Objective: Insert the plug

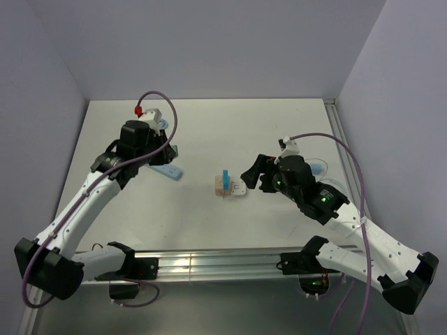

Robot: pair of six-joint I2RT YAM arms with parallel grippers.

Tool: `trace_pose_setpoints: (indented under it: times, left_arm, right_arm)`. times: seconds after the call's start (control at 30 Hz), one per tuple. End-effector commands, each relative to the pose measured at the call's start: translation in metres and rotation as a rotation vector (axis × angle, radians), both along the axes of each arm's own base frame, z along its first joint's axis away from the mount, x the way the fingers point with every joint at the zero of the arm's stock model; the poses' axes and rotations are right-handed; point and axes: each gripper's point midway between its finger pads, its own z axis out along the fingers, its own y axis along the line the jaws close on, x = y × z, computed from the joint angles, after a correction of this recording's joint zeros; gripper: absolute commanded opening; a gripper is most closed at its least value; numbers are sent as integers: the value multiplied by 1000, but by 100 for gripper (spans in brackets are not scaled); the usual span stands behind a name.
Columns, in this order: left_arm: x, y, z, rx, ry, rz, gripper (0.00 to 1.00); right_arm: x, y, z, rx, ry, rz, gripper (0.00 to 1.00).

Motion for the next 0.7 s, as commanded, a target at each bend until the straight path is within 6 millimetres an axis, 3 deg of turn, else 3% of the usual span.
trace_pose_setpoints:
  times: [0.0, 0.07, 0.23, 0.5, 0.67]
  left_arm:
    - [3, 13, -3, 67, 54, -107, 0]
    - [12, 26, -6, 118, 56, -104, 0]
    - [21, 60, -43, 265, 166, -68, 0]
    - [27, 76, -85, 403, 262, -172, 0]
    - [31, 88, -96, 504, 281, -205, 0]
  right_arm:
    - [-1, -1, 0, -29, -61, 54, 81]
    - [-1, -2, -5, -49, -62, 61, 81]
    - [-6, -4, -15, -60, -74, 94, 81]
    - [-7, 0, -26, -78, -64, 144, 81]
    - [-11, 6, -32, -63, -48, 182, 81]
